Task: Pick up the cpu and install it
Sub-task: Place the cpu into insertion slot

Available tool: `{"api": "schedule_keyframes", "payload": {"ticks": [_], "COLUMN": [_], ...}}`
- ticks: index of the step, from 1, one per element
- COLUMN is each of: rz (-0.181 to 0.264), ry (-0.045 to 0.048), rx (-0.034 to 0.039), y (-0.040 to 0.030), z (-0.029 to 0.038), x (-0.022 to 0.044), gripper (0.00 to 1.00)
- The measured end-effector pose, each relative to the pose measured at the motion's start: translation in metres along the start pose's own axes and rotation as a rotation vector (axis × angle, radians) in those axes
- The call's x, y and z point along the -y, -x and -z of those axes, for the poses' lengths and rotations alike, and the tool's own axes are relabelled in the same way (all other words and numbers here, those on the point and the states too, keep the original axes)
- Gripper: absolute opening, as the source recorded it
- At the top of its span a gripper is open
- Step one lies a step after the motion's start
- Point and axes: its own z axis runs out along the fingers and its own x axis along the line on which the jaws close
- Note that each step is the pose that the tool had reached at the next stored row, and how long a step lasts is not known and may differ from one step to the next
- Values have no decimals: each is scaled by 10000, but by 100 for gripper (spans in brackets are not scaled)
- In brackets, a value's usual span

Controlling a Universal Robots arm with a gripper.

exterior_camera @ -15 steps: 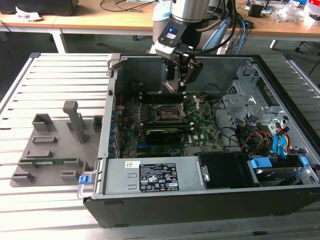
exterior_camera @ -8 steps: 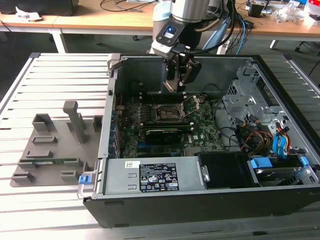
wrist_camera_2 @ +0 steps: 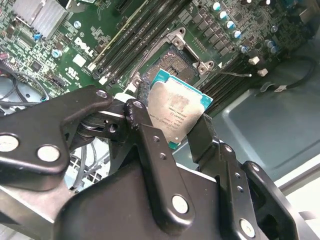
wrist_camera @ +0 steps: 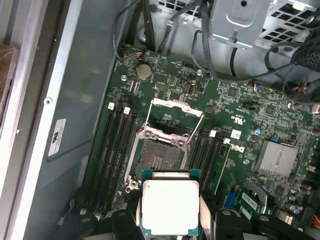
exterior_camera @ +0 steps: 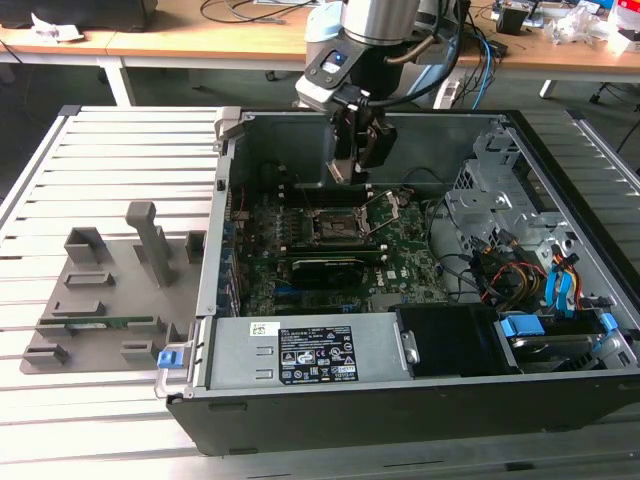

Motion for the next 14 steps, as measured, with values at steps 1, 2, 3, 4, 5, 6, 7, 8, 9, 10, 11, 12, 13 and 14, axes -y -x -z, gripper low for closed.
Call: {"api": "schedule_keyframes", "payload": {"ticks": [1,2,3,4,5,6,7,8,9,10,11,12,13,14], "rz": [-117,-245,-402,-581,-713,-870,-1039,-1179,-1316,-1466,-1582,-1774,-1899,-2029], "ry": [-4,-9,-14,-20,-24,-29,-35,-40,-44,-48,-52,-58,-61,-65], "rx": [-3,-7,-12,-18,-23,-31,-35,-40,-46,-54,-59,-68,-75,-82], "y": [0,0,0,0,0,0,0,0,0,0,0,0,0,0], "z": [0,0,-1,-1,-1,-1,0,-1,-1,-1,-1,-1,-1,-1], "x": [0,0,0,0,0,0,0,0,0,0,0,0,0,0], "gripper": [55,55,55,55,55,55,55,55,55,55,55,55,55,55]}}
